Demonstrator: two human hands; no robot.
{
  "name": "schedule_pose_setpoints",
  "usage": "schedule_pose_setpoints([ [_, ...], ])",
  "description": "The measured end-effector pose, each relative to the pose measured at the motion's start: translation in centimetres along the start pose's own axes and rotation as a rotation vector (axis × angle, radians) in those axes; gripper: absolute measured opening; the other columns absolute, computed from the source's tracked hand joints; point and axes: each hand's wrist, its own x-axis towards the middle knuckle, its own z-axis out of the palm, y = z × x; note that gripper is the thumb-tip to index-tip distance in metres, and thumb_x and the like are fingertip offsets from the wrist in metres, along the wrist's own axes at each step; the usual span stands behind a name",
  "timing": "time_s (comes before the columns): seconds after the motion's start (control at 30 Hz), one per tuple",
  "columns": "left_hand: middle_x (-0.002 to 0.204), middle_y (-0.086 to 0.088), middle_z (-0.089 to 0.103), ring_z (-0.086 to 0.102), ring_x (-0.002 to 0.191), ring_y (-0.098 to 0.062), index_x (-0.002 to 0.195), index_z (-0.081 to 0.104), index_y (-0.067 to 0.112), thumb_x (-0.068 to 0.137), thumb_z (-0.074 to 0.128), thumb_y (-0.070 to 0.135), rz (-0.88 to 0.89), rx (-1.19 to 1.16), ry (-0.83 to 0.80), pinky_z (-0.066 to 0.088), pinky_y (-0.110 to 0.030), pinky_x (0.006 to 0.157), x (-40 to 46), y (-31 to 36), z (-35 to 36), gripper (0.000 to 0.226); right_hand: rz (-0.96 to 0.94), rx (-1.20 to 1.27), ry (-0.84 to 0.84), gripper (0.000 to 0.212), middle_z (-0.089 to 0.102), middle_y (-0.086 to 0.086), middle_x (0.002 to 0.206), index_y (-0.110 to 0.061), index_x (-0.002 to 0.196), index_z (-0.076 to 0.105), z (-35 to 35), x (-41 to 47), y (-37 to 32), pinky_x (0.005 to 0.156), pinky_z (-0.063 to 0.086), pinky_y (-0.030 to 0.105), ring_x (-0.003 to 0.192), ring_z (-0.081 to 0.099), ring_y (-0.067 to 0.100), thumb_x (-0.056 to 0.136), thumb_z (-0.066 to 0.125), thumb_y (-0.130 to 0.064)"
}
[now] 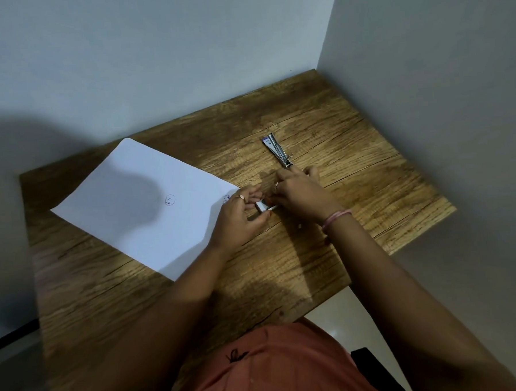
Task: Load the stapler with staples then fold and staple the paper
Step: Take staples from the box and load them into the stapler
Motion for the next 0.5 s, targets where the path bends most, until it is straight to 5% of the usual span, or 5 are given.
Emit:
schedule_pose_setpoints([
  [0.07,0.112,0.008,0.062,0.057,0.098,0.006,0.133,0.050,0.017,0.077,0.077,0.018,-0.005,-0.011,0.004,0.045,-0.003,0.084,0.0,0.0,0.1,0.063,0.007,0.087,-0.024,0.024,0.056,-0.002,0.111,-0.024,0.103,0.070,-0.2,-0.2,0.2,0.080,0.017,0.035,0.110,0.045,0.018,0.093,0.051,-0.035],
  [0.2,0.112,0.008,0.061,0.056,0.099,0.010,0.133,0.050,0.017,0.078,0.077,0.017,-0.005,-0.028,0.001,0.043,-0.001,0.082,-0.1,0.0,0.0,0.061,0.153,0.407,0.072,0.021,0.066,0.009,0.111,-0.010,0.107,0.070,-1.5,-1.0,1.1,0.091,0.041,0.029,0.104,0.059,0.021,0.093,0.055,-0.013],
  [0.27,0.113,0.004,0.061,0.057,0.097,0.008,0.132,0.051,0.015,0.078,0.077,0.015,-0.005,-0.032,0.000,0.043,-0.001,0.082,0.0,0.0,0.1,0.060,0.263,0.398,0.104,0.024,0.068,0.010,0.114,-0.009,0.112,0.068,-1.8,-1.6,1.4,0.083,0.041,0.021,0.103,0.062,0.022,0.092,0.055,-0.010],
  [0.5,0.116,-0.005,0.062,0.057,0.097,0.006,0.132,0.051,0.011,0.077,0.077,0.008,-0.018,-0.067,0.004,0.046,-0.003,0.079,0.0,0.1,0.2,0.060,0.413,0.236,-0.018,0.023,0.062,0.015,0.108,-0.004,0.109,0.063,-0.1,-1.7,0.1,0.077,0.045,0.029,0.098,0.060,0.029,0.091,0.048,-0.005],
])
